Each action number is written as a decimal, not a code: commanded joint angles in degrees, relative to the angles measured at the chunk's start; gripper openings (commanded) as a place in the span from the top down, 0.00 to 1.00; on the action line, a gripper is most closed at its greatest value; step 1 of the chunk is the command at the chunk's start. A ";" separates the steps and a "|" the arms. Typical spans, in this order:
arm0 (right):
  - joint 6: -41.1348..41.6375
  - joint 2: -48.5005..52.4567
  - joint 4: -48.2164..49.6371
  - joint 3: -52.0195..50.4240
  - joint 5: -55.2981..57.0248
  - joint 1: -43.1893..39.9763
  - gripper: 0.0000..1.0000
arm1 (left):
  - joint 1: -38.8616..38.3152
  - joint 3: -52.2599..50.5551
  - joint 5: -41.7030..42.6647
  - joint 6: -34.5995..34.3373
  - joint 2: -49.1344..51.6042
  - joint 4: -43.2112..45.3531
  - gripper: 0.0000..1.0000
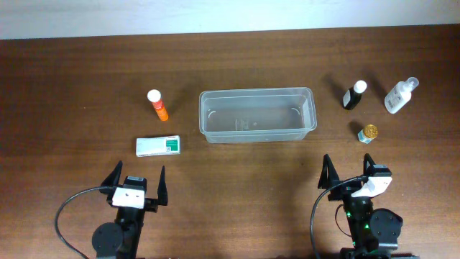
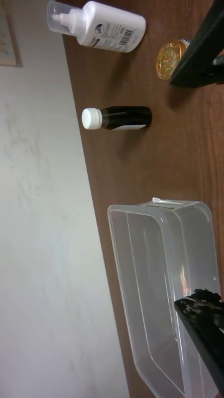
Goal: Pack container
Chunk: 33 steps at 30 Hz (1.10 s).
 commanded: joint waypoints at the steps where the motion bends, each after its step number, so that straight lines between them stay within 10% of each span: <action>1: -0.11 -0.61 -0.24 -0.28 -0.52 0.57 0.02 | 0.35 -0.44 -0.22 0.92 -0.61 0.09 0.01; 22: -0.11 -0.33 19.02 6.62 -29.05 0.57 0.02 | 0.35 -0.44 -0.22 0.92 -0.61 0.09 0.01; 33: -13.81 24.94 -12.00 41.18 -9.68 0.50 0.02 | 0.35 -0.44 -0.22 0.92 -0.61 0.09 0.01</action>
